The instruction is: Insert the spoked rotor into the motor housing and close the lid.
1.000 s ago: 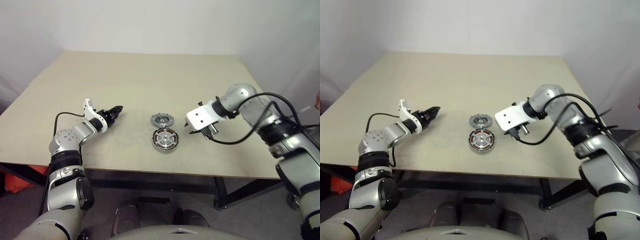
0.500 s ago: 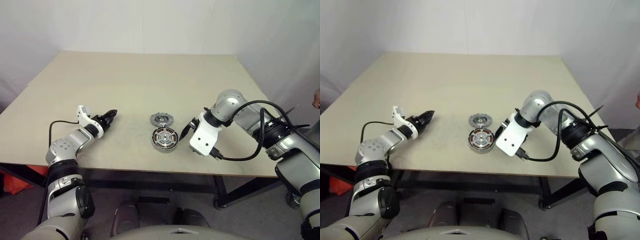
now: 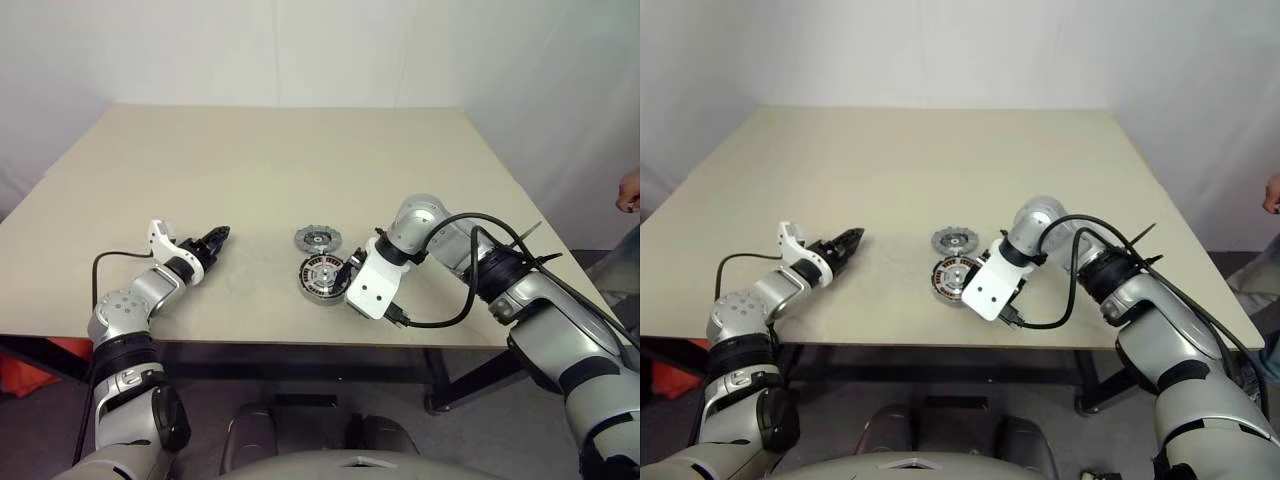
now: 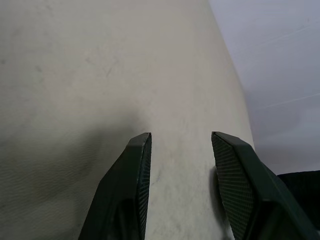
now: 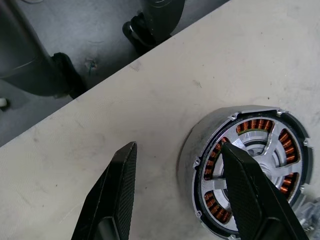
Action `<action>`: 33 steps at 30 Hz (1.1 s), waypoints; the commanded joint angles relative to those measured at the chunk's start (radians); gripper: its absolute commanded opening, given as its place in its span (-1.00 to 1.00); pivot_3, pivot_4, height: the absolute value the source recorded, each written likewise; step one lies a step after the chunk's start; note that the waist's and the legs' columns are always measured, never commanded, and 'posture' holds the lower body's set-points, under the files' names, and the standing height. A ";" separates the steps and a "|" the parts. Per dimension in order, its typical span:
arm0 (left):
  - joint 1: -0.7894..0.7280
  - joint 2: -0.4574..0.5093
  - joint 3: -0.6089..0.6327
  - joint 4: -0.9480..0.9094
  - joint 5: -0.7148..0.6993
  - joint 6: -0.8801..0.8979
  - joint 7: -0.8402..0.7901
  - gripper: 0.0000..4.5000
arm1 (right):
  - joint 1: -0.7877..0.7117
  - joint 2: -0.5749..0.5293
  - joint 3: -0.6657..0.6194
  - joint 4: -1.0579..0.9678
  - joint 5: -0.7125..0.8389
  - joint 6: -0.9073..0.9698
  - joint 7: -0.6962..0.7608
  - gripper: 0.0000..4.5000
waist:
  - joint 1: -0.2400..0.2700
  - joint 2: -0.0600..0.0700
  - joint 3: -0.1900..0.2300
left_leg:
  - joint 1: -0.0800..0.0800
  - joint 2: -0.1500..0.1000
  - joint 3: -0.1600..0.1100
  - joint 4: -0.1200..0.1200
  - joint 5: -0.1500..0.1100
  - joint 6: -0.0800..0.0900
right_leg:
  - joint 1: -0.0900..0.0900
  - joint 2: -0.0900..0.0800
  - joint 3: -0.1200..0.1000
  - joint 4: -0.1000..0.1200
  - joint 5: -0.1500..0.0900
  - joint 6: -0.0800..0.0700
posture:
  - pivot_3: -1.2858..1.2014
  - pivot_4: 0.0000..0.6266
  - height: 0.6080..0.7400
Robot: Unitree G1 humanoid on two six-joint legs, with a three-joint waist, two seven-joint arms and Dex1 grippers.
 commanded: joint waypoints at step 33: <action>0.008 -0.017 -0.019 -0.035 -0.046 -0.022 0.023 -0.10 | 0.010 -0.031 -0.080 0.002 -0.070 0.092 -0.006 0.33 | -0.001 0.000 0.000 | 0.011 0.000 0.000 -0.001 0.000 -0.001 | 0.012 0.001 0.001 -0.001 0.000 0.001 | 0.03 -1.00 1.00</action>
